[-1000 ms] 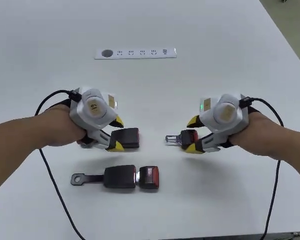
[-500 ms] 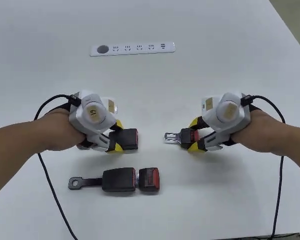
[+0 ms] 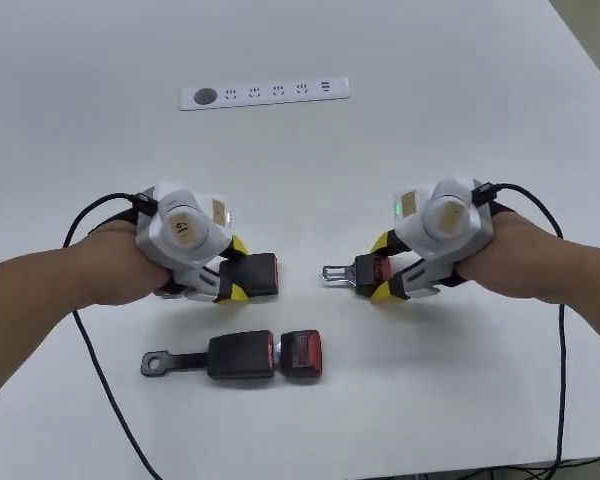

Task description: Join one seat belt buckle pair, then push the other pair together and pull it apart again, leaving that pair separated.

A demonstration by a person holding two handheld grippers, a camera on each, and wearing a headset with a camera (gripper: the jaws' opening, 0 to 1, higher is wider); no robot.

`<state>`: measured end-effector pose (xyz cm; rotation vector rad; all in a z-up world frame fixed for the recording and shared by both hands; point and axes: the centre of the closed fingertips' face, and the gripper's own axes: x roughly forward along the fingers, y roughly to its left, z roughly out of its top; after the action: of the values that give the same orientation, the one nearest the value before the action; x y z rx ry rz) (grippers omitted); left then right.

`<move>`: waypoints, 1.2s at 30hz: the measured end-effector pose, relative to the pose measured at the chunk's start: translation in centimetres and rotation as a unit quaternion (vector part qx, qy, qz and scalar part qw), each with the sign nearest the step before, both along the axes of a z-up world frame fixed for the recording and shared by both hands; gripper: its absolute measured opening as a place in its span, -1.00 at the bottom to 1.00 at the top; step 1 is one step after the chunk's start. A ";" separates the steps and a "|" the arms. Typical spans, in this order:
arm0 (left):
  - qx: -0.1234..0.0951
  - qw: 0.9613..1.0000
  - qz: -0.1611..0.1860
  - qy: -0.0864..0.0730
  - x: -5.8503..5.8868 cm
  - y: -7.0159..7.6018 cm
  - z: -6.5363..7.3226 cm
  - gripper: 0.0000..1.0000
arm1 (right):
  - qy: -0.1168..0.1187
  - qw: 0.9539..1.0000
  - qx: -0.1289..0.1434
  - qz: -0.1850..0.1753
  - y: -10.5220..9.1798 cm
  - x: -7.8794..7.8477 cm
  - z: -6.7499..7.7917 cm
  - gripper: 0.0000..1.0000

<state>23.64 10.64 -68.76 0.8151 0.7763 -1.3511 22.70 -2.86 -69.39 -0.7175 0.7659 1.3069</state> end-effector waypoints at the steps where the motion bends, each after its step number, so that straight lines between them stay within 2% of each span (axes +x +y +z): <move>1: -0.001 1.000 0.000 0.000 0.0 0.0 0.0 -0.34 | -0.001 1.000 0.001 0.000 0.3 -0.1 0.0 -0.34; 7: -0.002 1.000 0.001 0.000 0.0 0.0 0.0 -0.34 | -0.009 1.000 0.009 -0.002 3.4 0.1 0.2 -0.34; 12: -0.001 1.000 0.001 0.001 -0.2 -0.2 0.2 -0.34 | -0.020 1.000 0.007 -0.001 5.0 0.2 0.4 -0.34; 14: 0.001 1.000 0.000 0.001 -0.2 -0.2 0.2 -0.34 | -0.021 1.000 0.007 -0.001 5.3 0.8 0.3 -0.35; 19: 0.001 1.000 0.001 0.001 -0.2 -0.2 0.2 -0.34 | -0.027 1.000 0.002 -0.007 5.2 0.5 0.3 -0.35; 24: 0.004 1.000 0.000 0.002 -0.2 -0.3 0.2 -0.34 | -0.043 0.999 -0.002 0.010 5.9 0.8 0.4 -0.35; 29: 0.002 1.000 -0.002 0.003 -0.3 -0.3 0.3 -0.34 | -0.037 0.999 0.007 0.011 6.5 0.6 0.5 -0.35; 34: -0.005 1.000 0.000 0.005 -0.3 -0.3 0.2 -0.34 | -0.013 1.000 0.023 0.002 6.8 0.6 0.5 -0.36; 36: -0.006 1.000 -0.004 0.006 -0.2 -0.3 0.2 -0.35 | -0.015 1.000 0.017 0.010 6.8 0.7 0.4 -0.36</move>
<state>23.44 10.37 -68.61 0.8025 0.7751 -1.3669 23.35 3.98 -69.00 -0.7184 0.7127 1.3216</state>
